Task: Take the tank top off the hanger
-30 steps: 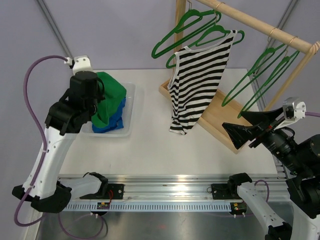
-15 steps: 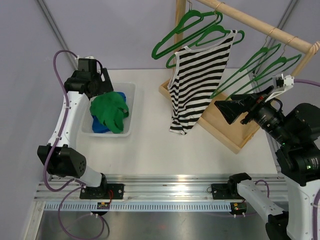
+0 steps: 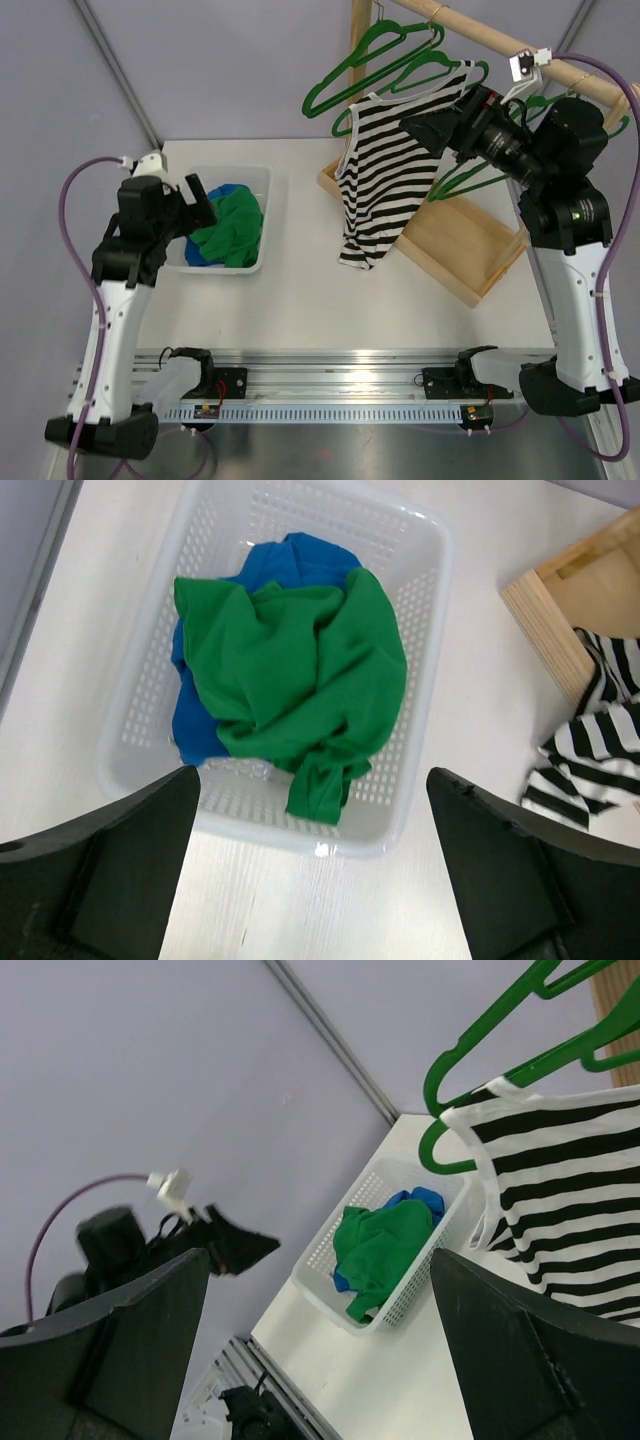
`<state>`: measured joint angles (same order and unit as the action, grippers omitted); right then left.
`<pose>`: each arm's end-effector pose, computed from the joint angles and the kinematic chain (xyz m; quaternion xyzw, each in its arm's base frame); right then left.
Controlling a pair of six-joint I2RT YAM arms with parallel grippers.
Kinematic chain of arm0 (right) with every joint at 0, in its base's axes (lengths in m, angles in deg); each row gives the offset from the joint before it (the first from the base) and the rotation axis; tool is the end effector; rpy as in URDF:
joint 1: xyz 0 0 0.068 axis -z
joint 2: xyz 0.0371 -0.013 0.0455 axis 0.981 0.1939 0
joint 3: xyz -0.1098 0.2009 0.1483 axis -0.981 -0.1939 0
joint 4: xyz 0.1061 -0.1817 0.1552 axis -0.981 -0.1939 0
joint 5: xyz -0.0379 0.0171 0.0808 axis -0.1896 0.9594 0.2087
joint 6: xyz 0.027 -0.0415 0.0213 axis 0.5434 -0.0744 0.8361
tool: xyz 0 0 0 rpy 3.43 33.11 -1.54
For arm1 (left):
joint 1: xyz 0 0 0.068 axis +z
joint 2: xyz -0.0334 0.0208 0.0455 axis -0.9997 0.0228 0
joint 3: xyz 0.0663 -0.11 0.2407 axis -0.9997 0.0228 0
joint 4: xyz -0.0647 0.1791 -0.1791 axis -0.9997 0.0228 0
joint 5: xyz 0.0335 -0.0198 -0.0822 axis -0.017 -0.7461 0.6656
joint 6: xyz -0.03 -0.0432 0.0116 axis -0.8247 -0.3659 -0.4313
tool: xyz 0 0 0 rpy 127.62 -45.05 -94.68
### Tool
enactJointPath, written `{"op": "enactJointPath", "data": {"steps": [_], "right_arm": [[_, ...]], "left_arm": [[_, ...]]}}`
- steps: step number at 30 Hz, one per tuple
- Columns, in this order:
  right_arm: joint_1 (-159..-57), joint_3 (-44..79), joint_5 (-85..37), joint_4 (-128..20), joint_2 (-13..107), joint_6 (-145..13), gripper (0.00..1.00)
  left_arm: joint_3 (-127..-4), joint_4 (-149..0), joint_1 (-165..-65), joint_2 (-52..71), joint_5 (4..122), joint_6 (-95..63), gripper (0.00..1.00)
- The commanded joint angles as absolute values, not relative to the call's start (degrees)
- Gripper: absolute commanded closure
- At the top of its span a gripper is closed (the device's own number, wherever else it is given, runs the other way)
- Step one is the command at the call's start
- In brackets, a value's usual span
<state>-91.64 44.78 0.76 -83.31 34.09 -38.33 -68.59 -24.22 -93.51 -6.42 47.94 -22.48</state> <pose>0.1835 0.0612 0.5578 -0.0781 0.6742 0.4555 0.5762 0.1961 -0.0124 0.4071 -0.1313 0.8658 -0.0458 0.4808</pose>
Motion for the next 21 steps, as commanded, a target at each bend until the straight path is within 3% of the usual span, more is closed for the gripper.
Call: {"op": "enactJointPath", "data": {"steps": [1,7,12,21], "right_arm": [[-93.1,51.9,-6.7,-85.3,37.1,-38.3,0.01],[-104.5,64.4,-36.0,-97.1,48.0,-43.6,0.01],[-109.7,71.7,-59.6,-99.9,56.4,-46.4,0.00],[-110.0,92.3,-71.1,-104.4,74.4,-51.2,0.01]], "left_arm": [[-60.0,-28.7,-94.1,-15.9,52.0,-21.5,0.01],[-50.2,-33.2,-94.4,-30.0,51.6,-21.5,0.01],[-45.3,-34.7,-94.5,-31.9,49.5,-21.8,0.01],[-43.3,-35.5,-94.8,-30.9,54.3,-21.6,0.01]]}}
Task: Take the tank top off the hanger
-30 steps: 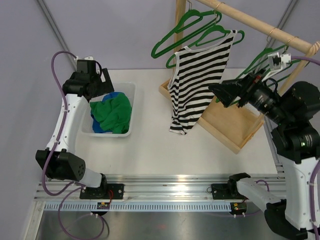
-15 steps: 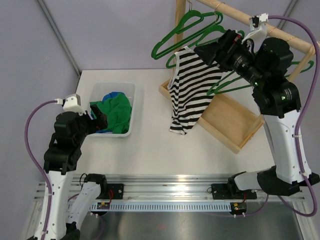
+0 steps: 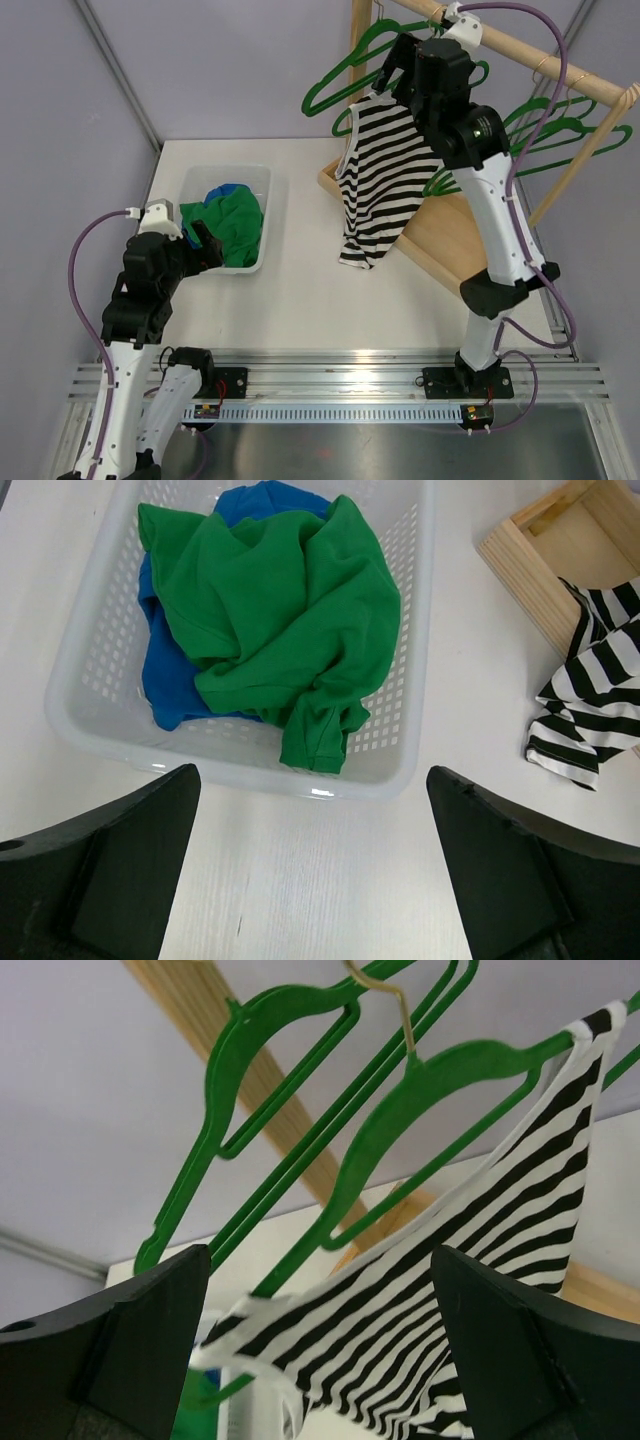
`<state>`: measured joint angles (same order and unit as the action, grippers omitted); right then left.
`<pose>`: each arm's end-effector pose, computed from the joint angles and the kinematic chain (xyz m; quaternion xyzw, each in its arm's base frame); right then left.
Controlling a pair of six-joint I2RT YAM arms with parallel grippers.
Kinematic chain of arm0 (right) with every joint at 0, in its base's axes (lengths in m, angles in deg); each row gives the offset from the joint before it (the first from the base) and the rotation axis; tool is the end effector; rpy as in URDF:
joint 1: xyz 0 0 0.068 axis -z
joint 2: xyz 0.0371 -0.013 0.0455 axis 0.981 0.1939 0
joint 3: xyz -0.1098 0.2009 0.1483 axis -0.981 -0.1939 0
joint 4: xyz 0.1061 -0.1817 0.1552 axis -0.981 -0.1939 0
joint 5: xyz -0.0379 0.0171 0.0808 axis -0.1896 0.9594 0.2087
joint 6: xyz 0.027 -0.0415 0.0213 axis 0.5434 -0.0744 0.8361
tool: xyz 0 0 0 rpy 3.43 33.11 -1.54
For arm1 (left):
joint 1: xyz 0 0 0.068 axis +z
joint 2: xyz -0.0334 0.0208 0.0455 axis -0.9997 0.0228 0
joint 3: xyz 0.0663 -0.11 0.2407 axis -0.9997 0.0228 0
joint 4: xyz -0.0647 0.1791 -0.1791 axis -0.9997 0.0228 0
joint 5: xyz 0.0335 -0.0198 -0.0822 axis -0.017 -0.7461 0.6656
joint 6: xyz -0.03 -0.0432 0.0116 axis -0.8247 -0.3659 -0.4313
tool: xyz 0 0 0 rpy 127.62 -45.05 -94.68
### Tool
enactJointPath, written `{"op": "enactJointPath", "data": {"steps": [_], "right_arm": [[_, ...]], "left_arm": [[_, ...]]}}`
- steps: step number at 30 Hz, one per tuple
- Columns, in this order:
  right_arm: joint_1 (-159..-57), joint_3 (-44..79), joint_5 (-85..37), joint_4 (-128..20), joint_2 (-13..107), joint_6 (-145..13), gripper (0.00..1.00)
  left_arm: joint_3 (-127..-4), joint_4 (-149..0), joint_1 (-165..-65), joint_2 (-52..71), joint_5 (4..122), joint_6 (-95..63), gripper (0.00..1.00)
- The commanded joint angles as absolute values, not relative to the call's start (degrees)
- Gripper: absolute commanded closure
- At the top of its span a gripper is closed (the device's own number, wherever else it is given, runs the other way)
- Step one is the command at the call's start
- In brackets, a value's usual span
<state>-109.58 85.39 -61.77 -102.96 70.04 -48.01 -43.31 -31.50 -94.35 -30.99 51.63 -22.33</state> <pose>0.3001 0.1577 0.5541 0.1317 0.7449 0.1125 0.6443 0.1217 -0.0102 0.3386 -0.1067 0.8408 -0.0874 0.5235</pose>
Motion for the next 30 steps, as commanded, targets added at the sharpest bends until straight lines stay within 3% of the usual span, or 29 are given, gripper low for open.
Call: {"op": "enactJointPath", "data": {"steps": [1,11,18,19,25,30], "right_arm": [[-110.0,93.5,-72.2,-104.3,75.6,-51.8,0.01],[-110.0,95.7,-83.5,-95.8,81.1,-59.3,0.12],[-109.9,91.5,-85.3,-95.4,78.9,-60.0,0.34],[-109.9,90.2,-85.2,-95.6,78.5,-59.8,0.41],[-109.9,87.0,-85.0,-96.0,76.4,-58.4,0.48],[-109.9,87.3,-85.0,-97.0,76.2,-58.1,0.65]], "left_arm": [[-43.2,-35.6,-94.8,-30.9,54.9,-21.6,0.01],[-42.9,-36.0,-96.5,-30.9,59.4,-21.4,0.01],[-42.9,-36.1,-97.0,-31.0,60.3,-21.4,0.01],[-42.8,-36.2,-97.1,-31.2,60.3,-21.4,0.01],[-42.8,-36.1,-97.7,-31.6,60.5,-21.4,0.01],[-42.7,-36.1,-98.4,-31.7,60.3,-21.4,0.01]]}}
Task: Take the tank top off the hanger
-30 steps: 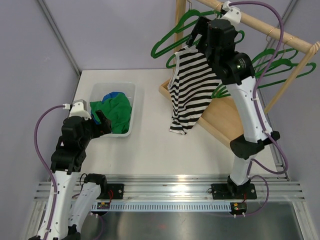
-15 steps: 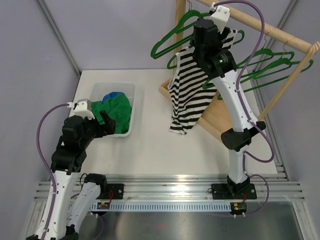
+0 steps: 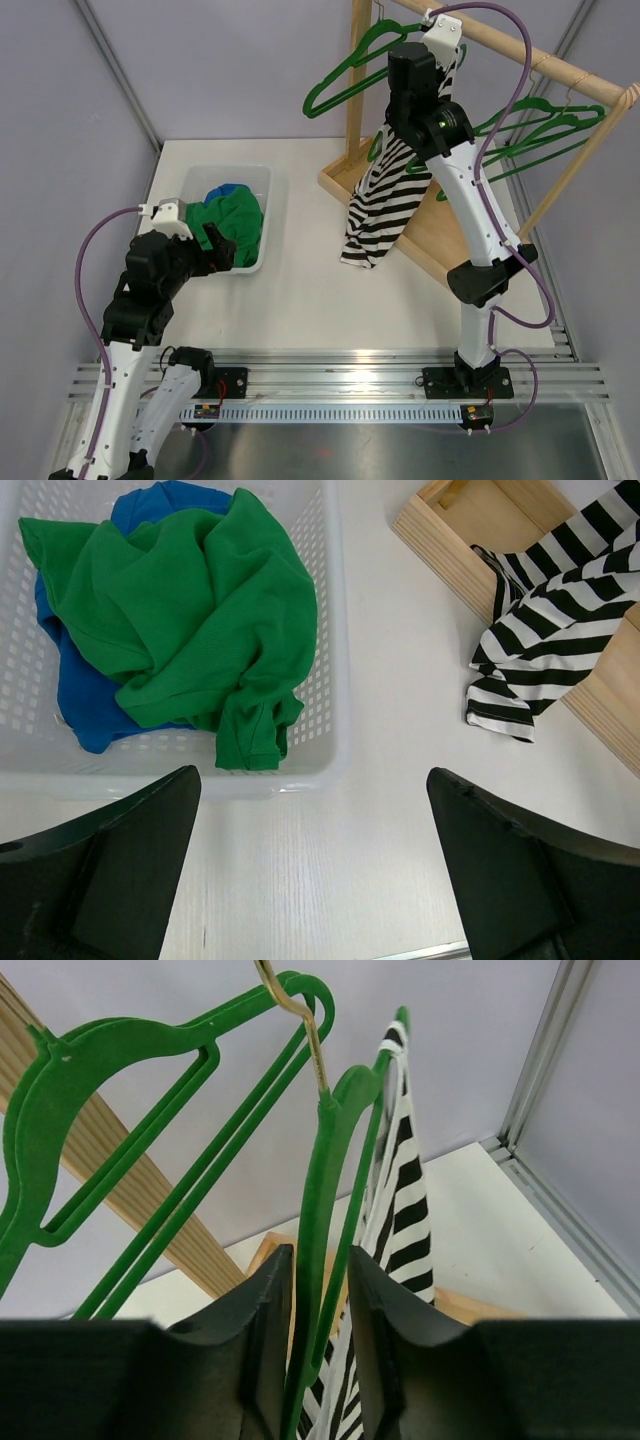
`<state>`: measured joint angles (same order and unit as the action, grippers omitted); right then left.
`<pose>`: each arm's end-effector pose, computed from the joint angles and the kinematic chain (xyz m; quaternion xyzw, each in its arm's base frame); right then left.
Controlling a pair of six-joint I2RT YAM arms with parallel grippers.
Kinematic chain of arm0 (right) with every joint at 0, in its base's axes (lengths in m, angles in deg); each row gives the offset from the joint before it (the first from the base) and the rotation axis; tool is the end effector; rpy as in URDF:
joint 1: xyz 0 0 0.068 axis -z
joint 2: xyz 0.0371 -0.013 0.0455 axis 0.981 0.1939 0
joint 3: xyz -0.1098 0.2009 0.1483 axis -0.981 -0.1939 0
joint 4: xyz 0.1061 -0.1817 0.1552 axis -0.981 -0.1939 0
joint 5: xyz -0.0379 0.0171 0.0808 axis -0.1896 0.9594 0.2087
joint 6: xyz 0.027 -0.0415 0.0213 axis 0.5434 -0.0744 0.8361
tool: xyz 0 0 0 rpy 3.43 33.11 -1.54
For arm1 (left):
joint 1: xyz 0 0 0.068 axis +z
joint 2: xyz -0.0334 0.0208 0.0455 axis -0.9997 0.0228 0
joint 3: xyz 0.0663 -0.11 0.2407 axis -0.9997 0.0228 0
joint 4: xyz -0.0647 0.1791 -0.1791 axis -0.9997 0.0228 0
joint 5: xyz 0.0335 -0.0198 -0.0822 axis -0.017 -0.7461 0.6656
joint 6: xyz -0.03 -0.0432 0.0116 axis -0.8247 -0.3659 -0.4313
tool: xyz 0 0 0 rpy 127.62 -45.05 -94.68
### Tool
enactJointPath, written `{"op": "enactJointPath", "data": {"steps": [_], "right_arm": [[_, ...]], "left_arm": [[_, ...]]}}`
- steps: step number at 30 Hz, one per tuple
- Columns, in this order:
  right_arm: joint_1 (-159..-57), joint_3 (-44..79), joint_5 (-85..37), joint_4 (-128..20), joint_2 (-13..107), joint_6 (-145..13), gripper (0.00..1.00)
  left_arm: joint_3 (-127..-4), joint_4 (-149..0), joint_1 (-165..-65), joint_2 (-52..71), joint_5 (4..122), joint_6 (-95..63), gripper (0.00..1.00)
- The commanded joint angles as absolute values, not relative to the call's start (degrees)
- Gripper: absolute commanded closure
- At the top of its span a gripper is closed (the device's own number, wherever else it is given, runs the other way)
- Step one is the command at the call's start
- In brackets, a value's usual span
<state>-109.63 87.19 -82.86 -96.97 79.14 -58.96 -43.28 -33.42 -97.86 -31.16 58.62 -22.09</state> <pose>0.3525 0.1779 0.5191 0.1720 0.7276 -0.0926 0.6576 0.1210 -0.0221 0.3421 -0.0456 0.8365 -0.1558 0.5233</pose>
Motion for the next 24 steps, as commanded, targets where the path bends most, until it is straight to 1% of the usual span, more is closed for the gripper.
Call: {"op": "enactJointPath", "data": {"steps": [1,2,4,15,18,19,20,21,22,24], "right_arm": [[-109.9,87.3,-85.0,-97.2,76.1,-58.2,0.67],[-109.9,87.3,-85.3,-97.3,76.1,-58.4,0.70],[-109.9,87.2,-85.2,-97.5,75.9,-58.4,0.71],[-109.9,84.6,-84.5,-97.6,75.5,-58.2,0.71],[-109.9,84.8,-84.2,-97.8,75.4,-57.9,0.85],[-109.9,84.8,-84.1,-97.7,75.3,-57.8,0.91],[-109.9,84.8,-83.8,-97.7,75.0,-57.8,0.95],[-109.9,84.8,-83.6,-97.6,74.9,-57.8,0.96],[-109.9,84.8,-83.3,-97.3,74.7,-57.8,0.99],[-109.9,85.0,-82.8,-96.7,74.1,-58.4,1.00]], "left_arm": [[-42.7,-36.1,-98.5,-31.7,60.4,-21.4,0.01],[-42.7,-36.0,-98.5,-31.7,60.3,-21.3,0.01],[-42.7,-36.0,-98.6,-31.8,60.3,-21.3,0.01],[-42.7,-36.0,-99.1,-32.0,60.2,-21.3,0.01],[-42.7,-35.9,-99.2,-32.0,60.1,-21.3,0.01],[-42.7,-36.0,-99.2,-32.0,60.1,-21.2,0.01],[-42.7,-36.0,-99.2,-32.1,60.1,-21.2,0.01],[-42.7,-35.9,-99.2,-32.1,60.1,-21.2,0.01],[-42.7,-35.9,-99.2,-32.1,60.1,-21.2,0.01],[-42.7,-35.9,-99.3,-32.0,60.1,-21.2,0.01]]}}
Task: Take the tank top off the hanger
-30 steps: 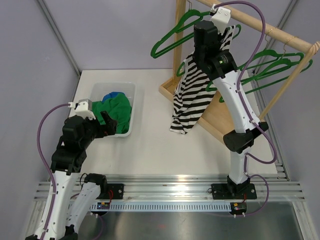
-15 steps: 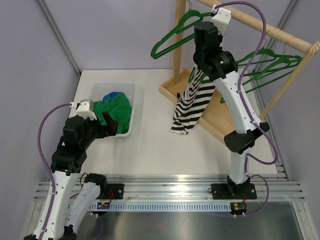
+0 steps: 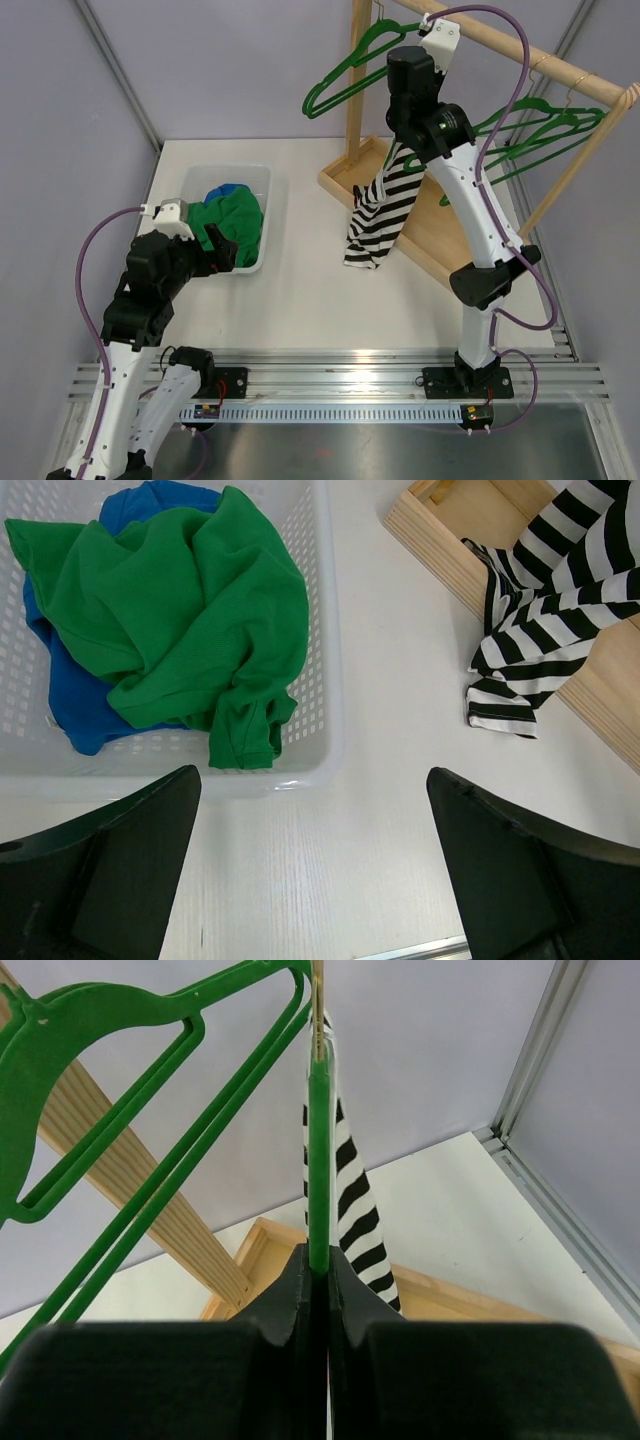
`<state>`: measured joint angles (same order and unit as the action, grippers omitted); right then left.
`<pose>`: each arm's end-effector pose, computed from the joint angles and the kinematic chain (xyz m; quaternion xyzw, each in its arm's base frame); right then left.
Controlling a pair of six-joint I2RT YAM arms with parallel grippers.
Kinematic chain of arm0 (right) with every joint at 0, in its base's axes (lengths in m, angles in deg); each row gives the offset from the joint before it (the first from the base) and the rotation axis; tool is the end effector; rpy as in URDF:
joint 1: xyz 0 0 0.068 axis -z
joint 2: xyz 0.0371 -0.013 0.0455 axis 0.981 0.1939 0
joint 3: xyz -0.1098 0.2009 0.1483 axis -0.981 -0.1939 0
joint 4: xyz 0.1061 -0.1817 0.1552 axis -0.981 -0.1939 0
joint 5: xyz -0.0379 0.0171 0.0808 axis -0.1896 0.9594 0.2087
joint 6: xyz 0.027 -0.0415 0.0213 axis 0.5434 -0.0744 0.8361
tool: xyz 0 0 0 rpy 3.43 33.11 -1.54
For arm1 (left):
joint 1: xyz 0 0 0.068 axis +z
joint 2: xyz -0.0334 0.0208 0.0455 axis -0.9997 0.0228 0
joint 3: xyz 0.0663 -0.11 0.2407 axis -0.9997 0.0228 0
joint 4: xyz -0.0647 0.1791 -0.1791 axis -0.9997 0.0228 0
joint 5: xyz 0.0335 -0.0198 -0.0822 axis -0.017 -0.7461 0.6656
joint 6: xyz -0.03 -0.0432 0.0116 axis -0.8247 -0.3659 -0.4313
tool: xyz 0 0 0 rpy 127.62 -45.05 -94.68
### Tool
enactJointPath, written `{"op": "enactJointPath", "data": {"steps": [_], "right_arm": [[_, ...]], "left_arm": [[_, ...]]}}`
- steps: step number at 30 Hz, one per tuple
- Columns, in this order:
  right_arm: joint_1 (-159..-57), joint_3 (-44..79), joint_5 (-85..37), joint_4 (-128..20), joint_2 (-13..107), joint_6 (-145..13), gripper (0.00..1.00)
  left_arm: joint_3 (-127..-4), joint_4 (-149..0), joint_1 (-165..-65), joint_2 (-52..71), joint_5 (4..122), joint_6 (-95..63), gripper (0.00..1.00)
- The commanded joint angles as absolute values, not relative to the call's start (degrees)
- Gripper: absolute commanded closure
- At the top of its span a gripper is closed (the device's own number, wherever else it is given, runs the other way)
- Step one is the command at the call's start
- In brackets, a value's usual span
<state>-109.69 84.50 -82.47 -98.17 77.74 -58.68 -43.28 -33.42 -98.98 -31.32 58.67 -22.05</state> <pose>0.3500 0.1770 0.5135 0.1623 0.7393 -0.0994 0.6460 0.1199 -0.0244 0.3424 -0.0368 0.8362 -0.1613 0.5229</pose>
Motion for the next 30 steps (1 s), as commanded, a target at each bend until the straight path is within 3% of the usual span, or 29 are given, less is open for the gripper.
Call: {"op": "enactJointPath", "data": {"steps": [1,16,23,30], "right_arm": [[-109.9,85.3,-82.5,-96.2,74.1,-58.7,1.00],[-114.1,88.9,-84.1,-90.0,70.9,-67.0,1.00],[-116.9,74.4,-82.2,-87.8,59.8,-63.3,1.00],[-117.5,61.2,-67.1,-94.0,49.2,-56.7,1.00]], "left_arm": [[-42.7,-35.9,-99.3,-32.0,60.1,-21.2,0.01],[-42.8,-35.8,-99.3,-31.6,59.4,-21.2,0.01],[-42.7,-35.7,-99.3,-31.3,59.3,-21.3,0.01],[-43.1,-35.5,-99.4,-30.9,57.8,-21.3,0.01]]}}
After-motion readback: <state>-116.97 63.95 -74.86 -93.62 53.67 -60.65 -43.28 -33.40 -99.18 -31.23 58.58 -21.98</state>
